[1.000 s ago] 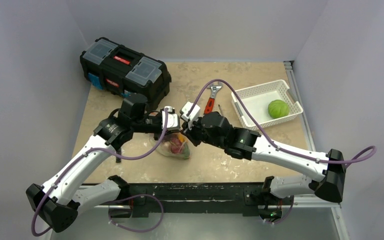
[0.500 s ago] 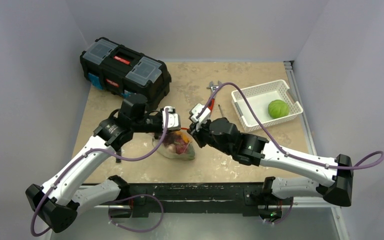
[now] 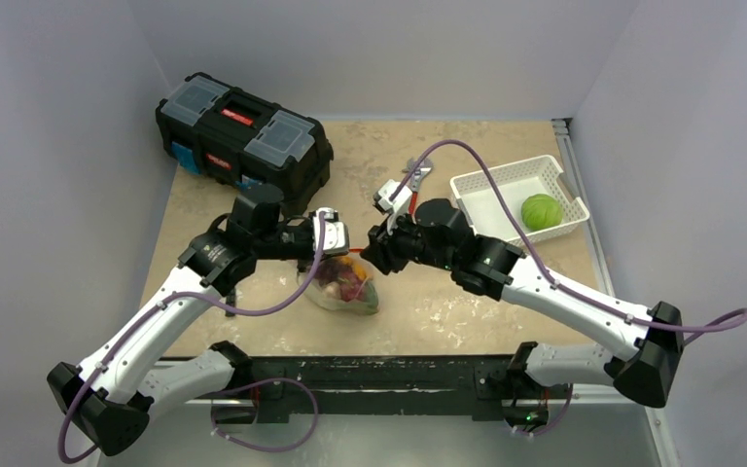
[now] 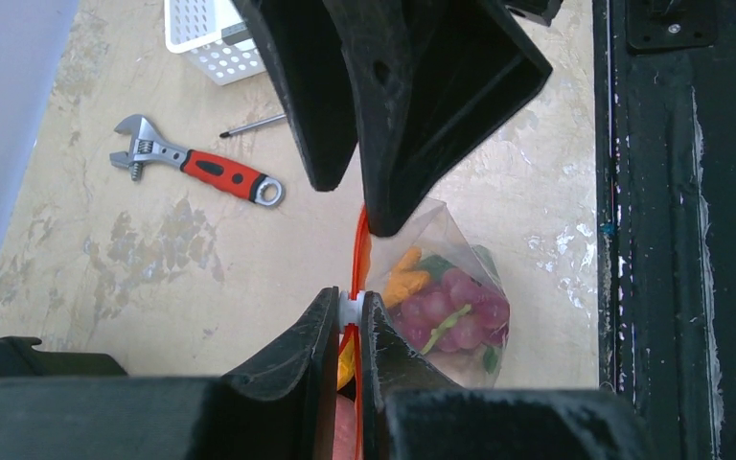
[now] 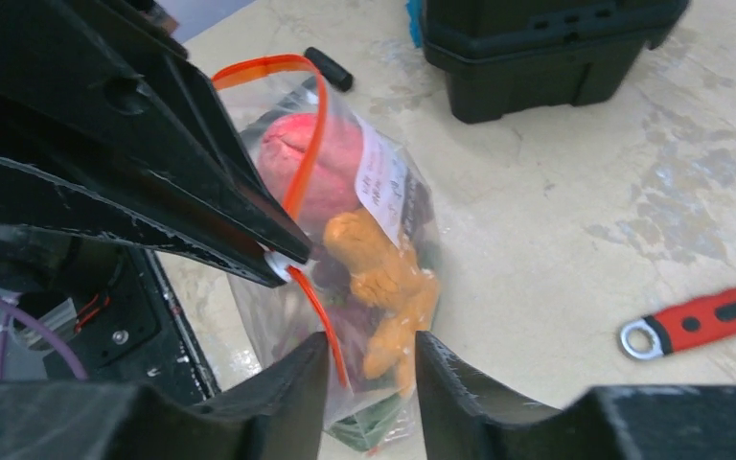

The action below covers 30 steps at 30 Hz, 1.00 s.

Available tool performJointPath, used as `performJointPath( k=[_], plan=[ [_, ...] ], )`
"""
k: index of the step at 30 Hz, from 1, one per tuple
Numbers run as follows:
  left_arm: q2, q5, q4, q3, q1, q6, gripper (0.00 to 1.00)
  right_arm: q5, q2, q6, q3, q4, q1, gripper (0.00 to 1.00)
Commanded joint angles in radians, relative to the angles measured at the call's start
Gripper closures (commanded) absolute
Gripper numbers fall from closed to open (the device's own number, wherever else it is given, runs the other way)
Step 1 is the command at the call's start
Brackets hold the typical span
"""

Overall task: Place the food in the zip-top bag and seal the zipper
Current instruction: Zip the zipper food storage bag at the center of the board.

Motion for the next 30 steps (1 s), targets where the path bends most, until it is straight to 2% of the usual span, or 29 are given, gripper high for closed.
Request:
performJointPath(
  k=[1,5,9,11,13,16,20,23,30],
  plan=[
    [-0.023,0.023,0.037,0.009,0.005,0.015,1.0,-0.191,0.035,0.015,0.071,-0.017,-0.008,0.59],
    [-0.026,0.029,0.035,0.011,0.004,0.013,1.0,-0.224,0.071,0.02,0.096,-0.007,-0.008,0.59],
    [-0.032,0.033,0.036,0.011,0.003,0.013,1.0,-0.222,0.111,0.012,0.126,-0.001,-0.008,0.68],
    [-0.032,0.033,0.037,0.013,0.003,0.012,1.0,-0.209,0.127,0.014,0.137,0.01,-0.008,0.8],
    [-0.035,0.028,0.037,0.011,0.003,0.012,1.0,-0.135,0.141,0.021,0.151,0.011,-0.008,1.0],
    [-0.043,-0.005,0.05,0.005,0.003,0.004,1.0,0.059,0.132,0.085,0.142,-0.003,-0.008,1.0],
    [-0.057,-0.05,0.075,-0.005,0.002,-0.014,1.0,0.398,0.044,0.214,0.057,-0.018,-0.008,1.0],
    [-0.067,-0.085,0.082,-0.01,0.002,-0.014,1.0,0.539,0.01,0.257,0.047,-0.132,-0.016,1.0],
    [-0.111,-0.189,0.076,-0.042,0.006,0.032,1.0,0.599,-0.152,0.285,-0.105,-0.155,-0.019,1.0]
  ],
)
